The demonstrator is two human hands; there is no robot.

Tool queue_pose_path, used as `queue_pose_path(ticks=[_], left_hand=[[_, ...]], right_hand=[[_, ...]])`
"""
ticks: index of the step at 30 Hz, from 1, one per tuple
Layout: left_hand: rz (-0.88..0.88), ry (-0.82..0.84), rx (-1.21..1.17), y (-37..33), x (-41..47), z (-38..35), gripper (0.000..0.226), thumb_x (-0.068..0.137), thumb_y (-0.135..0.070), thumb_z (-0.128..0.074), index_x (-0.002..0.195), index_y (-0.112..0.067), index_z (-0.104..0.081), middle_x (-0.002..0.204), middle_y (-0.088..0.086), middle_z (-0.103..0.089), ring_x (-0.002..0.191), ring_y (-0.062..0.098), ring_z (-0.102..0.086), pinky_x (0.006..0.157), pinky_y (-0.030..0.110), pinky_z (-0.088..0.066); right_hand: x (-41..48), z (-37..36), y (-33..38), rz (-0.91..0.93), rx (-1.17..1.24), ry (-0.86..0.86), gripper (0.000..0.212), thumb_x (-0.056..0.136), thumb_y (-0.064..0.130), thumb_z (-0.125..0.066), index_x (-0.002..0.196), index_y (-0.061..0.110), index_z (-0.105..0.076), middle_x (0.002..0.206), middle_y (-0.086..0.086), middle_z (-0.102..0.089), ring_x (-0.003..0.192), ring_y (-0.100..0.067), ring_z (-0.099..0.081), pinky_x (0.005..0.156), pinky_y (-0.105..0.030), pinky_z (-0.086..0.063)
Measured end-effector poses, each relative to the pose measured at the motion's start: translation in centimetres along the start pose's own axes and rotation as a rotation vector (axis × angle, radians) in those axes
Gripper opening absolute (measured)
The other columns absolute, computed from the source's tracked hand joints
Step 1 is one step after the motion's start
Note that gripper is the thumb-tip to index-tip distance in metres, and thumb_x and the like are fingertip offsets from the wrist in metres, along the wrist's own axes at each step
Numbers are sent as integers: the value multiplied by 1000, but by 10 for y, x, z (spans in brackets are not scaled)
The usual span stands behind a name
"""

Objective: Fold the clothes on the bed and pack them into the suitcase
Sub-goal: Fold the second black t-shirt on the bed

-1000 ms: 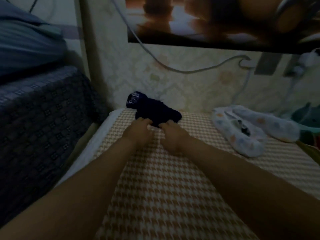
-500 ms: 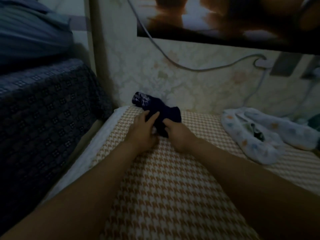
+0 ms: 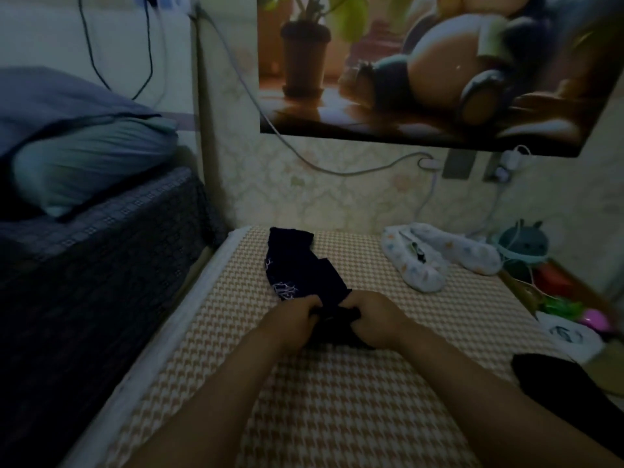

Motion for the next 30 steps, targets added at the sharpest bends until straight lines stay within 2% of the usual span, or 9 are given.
queue_pose_path(ticks=[5,9,13,15,17,21,23,24,30], left_hand=[[71,436,29,-76,-61,5,19,95,-28,-56,77,-25,-53,80,-8,-54,71,11,-51,67,27,-43],[190,762,-231,-115,-97,-7,12,96,-19,-58,103,-10,-62,101,2,-66,81,14,-68,77,29,-56],[73,449,-109,-102,-97,-8,20,96,-12,-51,105,-18,-67,99,-8,-67,90,11,-65,72,22,-52],[67,194,-49,-80,-86,-1,32,97,-6,-43,114,-22,-66,117,-4,-65,106,14,-61,84,26,-52],[55,63,64,-59,-78,-1,40,98,-10,-45,137,-22,-50,142,2,-48,127,20,-47,103,30,-42],[96,241,351,-34,-75,-19,79,97,-40,-51,154,-34,4,161,3,-10,144,32,-19,114,46,-26],[69,274,490,-29,-69,-23,86,96,-45,-50,152,-33,14,152,7,-33,134,33,-36,107,46,-32],[37,246,543,-30,-65,-23,87,96,-44,-51,152,-31,15,142,8,-46,123,31,-46,101,43,-36],[63,50,410,-32,-59,-21,75,100,-31,-44,150,-28,11,85,4,-58,71,22,-52,66,33,-38]], right_hand=[[-70,12,25,-73,-122,217,32,88,-4,-47,105,5,-72,106,-9,-68,64,3,-43,63,-10,-35],[-110,6,31,-225,-165,491,29,90,2,-44,104,5,-69,103,-10,-66,71,-9,-49,68,-21,-39],[-136,11,28,-371,189,425,34,91,7,-46,59,14,-52,62,2,-53,58,-14,-44,69,-29,-38],[-137,11,26,-406,463,318,32,93,16,-47,76,6,-72,82,-3,-71,74,-18,-61,77,-30,-47],[-130,4,22,-403,428,214,36,96,30,-44,104,10,-74,111,-3,-70,97,-16,-63,85,-28,-48],[-113,-19,8,-358,-45,251,47,81,34,-69,120,11,-57,121,-11,-61,103,-23,-60,87,-31,-49],[-107,-25,8,-315,-136,312,8,88,19,-61,82,14,-60,97,-12,-65,86,-22,-61,67,-26,-45],[-104,-26,8,-297,-146,285,21,90,16,-58,69,17,-54,82,-8,-62,83,-24,-61,58,-25,-41],[-101,9,18,-45,-149,-349,33,73,-6,-57,88,19,-73,91,2,-63,84,-18,-57,67,-27,-42]])
Point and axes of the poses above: each hand's wrist, its own x-axis towards the middle knuckle, its own z-axis out of the back of the hand, y = z × x, the point moved 2 cm from there along x, towards the middle knuckle
